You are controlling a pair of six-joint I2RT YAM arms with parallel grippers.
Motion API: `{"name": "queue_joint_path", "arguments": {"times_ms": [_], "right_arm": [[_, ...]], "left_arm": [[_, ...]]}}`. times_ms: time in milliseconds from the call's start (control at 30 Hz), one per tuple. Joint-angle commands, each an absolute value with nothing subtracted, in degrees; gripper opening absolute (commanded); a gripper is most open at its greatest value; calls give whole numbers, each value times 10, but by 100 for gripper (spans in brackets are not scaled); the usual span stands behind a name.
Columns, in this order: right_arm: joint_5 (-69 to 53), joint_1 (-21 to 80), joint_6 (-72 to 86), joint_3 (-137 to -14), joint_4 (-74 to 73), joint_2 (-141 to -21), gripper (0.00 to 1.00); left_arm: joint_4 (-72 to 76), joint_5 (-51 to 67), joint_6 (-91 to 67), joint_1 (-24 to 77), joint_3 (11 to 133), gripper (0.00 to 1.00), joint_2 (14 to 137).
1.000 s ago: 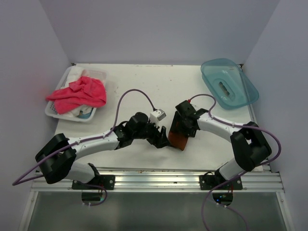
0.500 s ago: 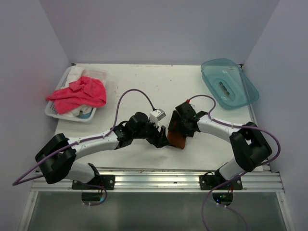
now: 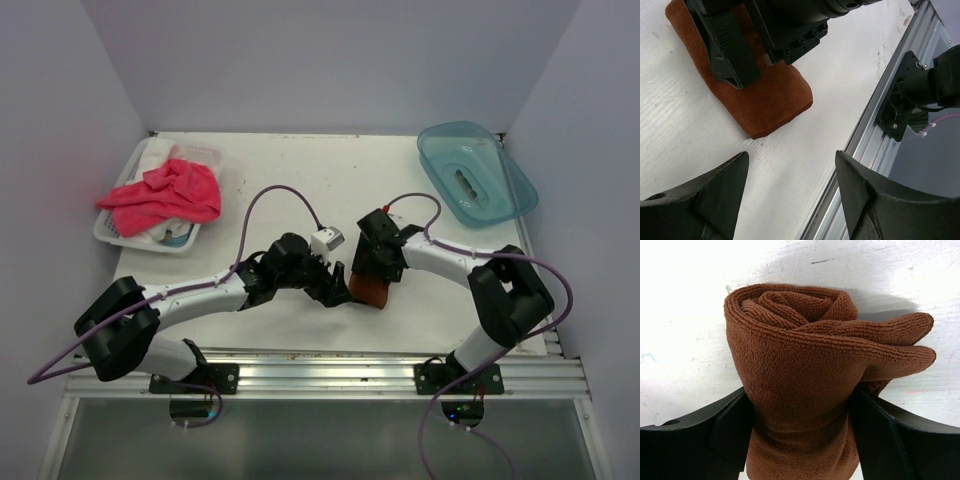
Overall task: Roll the towels
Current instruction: Place the rolled towel into the container
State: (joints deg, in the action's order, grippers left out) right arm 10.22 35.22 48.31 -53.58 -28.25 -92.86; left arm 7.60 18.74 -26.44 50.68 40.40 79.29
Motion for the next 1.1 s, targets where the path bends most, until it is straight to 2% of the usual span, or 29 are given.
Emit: {"name": "queue_joint_path", "arguments": {"times_ms": [0, 133, 233, 367, 433, 500, 567, 800, 1067], "right_arm": [[121, 351, 474, -525, -300, -951, 73], [77, 352, 475, -521, -265, -959, 65], [41, 350, 474, -518, -237, -955, 50], [2, 345, 470, -519, -190, -930, 25], [-41, 334, 471, -520, -178, -910, 18], [-51, 326, 470, -526, -169, -895, 6], [-66, 310, 469, -531, -164, -875, 2], [-73, 263, 446, -569, -175, -832, 0], [-97, 137, 429, -663, -189, -830, 0]], "left_arm": [[83, 191, -265, 504, 410, 73, 799], [83, 192, -265, 504, 410, 73, 801], [81, 190, -264, 504, 411, 73, 800], [76, 185, -262, 504, 410, 73, 794], [74, 183, -261, 504, 410, 73, 790], [71, 181, -263, 503, 410, 73, 781], [68, 183, -265, 500, 410, 73, 772], [41, 208, -273, 451, 423, 73, 687], [6, 247, -261, 376, 446, 73, 642]]}}
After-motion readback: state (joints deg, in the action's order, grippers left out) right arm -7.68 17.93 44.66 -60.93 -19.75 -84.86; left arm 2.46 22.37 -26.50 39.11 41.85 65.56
